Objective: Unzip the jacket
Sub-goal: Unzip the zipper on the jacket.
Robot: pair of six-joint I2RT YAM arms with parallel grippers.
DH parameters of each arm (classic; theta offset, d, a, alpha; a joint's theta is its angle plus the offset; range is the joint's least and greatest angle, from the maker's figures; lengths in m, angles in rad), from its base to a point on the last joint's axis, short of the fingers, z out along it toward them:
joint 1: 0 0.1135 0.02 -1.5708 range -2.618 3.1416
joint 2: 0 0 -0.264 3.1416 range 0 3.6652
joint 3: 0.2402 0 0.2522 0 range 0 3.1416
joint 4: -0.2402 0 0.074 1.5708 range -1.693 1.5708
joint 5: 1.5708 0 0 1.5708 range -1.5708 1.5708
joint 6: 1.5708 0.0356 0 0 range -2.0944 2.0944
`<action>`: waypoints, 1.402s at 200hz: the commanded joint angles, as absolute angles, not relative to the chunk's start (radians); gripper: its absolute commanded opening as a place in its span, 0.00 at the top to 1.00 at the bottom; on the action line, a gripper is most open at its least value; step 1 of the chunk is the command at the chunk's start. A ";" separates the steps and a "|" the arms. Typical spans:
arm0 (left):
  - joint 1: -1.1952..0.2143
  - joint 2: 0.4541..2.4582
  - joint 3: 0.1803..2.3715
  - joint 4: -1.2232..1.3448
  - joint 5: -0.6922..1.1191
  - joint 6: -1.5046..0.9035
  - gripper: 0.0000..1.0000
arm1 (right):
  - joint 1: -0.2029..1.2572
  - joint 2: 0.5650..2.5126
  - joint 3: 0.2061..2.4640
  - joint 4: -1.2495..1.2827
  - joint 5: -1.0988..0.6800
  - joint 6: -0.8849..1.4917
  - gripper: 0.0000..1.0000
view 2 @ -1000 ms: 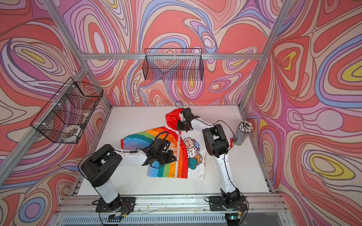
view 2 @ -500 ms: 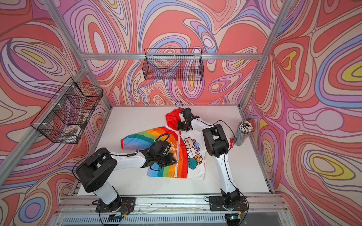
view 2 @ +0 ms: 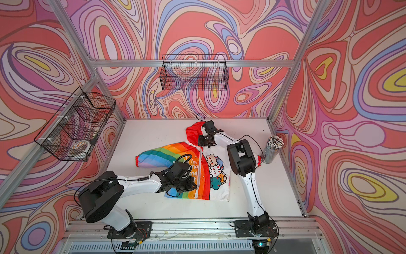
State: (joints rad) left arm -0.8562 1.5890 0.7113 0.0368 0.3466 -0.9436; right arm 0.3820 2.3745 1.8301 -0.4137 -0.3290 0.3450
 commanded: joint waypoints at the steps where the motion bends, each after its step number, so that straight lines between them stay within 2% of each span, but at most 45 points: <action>1: -0.875 1.557 0.699 -0.038 0.336 -0.955 1.00 | 0.377 2.424 1.842 -0.425 -0.290 0.342 1.00; 83: -0.937 1.477 0.686 -0.168 0.292 -0.956 1.00 | 0.376 2.424 1.836 -0.414 -0.291 0.342 1.00; 276: -0.986 1.462 0.660 -0.158 0.262 -0.996 1.00 | 0.376 2.439 1.878 -0.405 -0.308 0.375 1.00; 280: -0.986 1.459 0.662 -0.159 0.260 -0.994 0.95 | 0.376 2.440 1.879 -0.406 -0.315 0.374 1.00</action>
State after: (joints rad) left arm -0.9775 1.4807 0.6704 -0.1322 0.2752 -0.9810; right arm 0.3820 2.4001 1.8637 -0.3901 -0.3248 0.3683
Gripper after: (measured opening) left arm 0.048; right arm 0.043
